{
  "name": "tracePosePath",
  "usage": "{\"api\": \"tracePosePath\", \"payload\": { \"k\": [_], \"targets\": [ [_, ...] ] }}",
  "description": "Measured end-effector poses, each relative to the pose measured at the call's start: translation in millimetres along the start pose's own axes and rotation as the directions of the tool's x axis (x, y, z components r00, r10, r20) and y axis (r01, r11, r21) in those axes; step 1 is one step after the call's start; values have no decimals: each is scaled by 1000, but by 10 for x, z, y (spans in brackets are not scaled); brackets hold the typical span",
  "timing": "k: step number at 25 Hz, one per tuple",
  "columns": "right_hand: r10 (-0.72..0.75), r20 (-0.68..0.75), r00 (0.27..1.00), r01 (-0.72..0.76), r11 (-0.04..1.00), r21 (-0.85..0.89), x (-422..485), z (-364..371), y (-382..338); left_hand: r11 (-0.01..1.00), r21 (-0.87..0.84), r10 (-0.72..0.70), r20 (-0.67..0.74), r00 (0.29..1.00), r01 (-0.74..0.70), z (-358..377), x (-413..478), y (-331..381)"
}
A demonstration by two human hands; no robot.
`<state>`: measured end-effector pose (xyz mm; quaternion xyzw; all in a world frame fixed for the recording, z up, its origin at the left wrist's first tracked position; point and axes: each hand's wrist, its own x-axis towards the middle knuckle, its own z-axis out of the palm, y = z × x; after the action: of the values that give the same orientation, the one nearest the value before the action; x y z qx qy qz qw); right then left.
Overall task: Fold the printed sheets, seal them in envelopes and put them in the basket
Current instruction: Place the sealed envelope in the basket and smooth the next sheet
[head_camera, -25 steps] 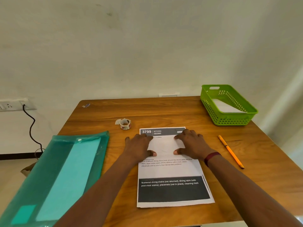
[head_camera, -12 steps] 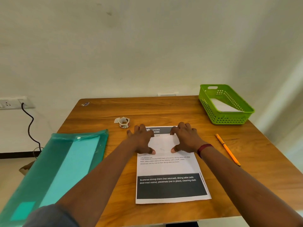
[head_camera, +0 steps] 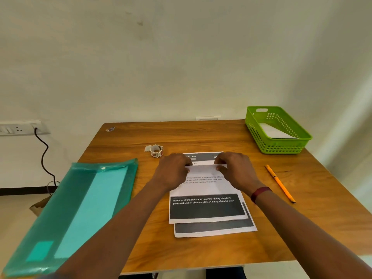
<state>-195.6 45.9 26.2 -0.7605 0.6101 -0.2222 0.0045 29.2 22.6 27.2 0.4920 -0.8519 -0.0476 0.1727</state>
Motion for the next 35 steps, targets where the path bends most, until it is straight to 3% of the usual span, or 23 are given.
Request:
{"api": "tracePosePath", "payload": {
  "k": [4, 8, 13, 20, 27, 35],
  "targets": [
    [1, 17, 1000, -1, 999, -41, -147, 33, -84, 999, -25, -36, -17, 999, 36, 70, -165, 41],
    [41, 114, 993, -30, 995, -90, -352, 201, -79, 998, 1, -65, 52, 997, 65, 269, -369, 82],
    [-3, 255, 967, 35, 992, -119, -593, 433, -42, 994, -15, -103, 180, 978, 107, 460, -568, 84],
    [38, 396, 917, 37, 983, -180, -695, 574, -208, 982, 186, -45, 301, 953, -13, 640, -617, 59],
    [-23, 404, 914, 78, 990, -120, -658, 669, -460, 980, 190, -3, 276, 961, -51, 657, -593, 56],
    [155, 345, 926, -85, 974, -210, -709, 544, -61, 968, 183, -209, 215, 954, 170, 706, -704, -11]
  ]
}}
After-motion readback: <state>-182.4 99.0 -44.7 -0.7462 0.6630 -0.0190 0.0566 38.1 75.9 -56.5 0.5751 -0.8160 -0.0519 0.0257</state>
